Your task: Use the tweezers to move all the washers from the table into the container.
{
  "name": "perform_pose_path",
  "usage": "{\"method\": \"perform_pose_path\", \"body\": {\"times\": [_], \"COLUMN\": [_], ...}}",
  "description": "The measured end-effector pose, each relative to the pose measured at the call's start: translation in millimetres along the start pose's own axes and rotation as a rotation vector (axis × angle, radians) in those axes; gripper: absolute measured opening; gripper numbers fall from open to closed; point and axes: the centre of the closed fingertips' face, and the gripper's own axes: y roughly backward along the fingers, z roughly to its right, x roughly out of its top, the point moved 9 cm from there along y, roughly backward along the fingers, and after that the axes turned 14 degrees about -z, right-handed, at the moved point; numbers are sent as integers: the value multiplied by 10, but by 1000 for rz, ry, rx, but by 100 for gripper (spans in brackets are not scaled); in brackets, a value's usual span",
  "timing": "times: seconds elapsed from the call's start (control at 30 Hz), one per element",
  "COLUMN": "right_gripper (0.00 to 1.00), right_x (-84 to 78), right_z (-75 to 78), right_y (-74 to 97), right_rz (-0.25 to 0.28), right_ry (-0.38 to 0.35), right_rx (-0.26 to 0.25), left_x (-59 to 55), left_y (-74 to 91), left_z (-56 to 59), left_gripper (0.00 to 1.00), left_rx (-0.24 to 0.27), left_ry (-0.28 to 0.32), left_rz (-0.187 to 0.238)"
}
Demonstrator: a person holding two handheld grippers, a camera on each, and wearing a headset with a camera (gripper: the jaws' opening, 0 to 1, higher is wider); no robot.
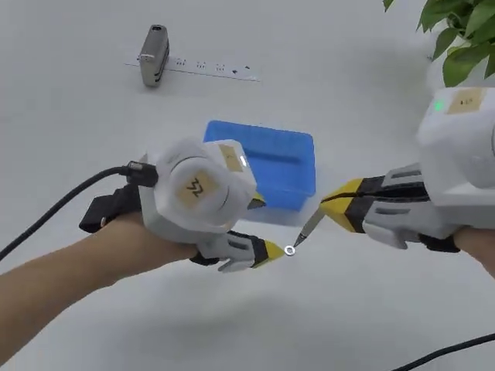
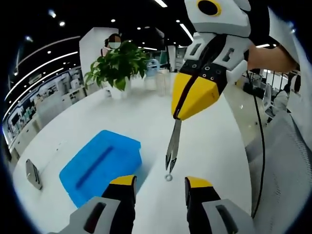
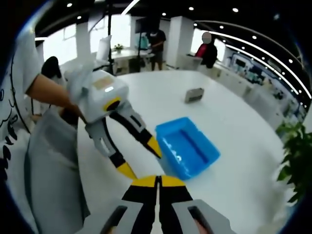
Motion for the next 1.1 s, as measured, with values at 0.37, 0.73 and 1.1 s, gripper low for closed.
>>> {"method": "perform_pose_path", "body": {"times": [0.37, 0.73, 1.1], "right_gripper": [0, 0, 0], "right_x": [13, 11, -2], "right_z": [27, 20, 2], "right_y": [-107, -136, -144], "right_rz": [-11, -3, 6], "right_ry": [-22, -6, -19], "right_rx": [14, 26, 38], "left_x": [83, 175, 176], "left_y": [-200, -282, -377], "left_z": [-57, -67, -39], "left_gripper": [34, 28, 10], "left_rx": [-45, -89, -177], "left_ry": [-75, -171, -303], "left_rz": [-15, 2, 4]}}
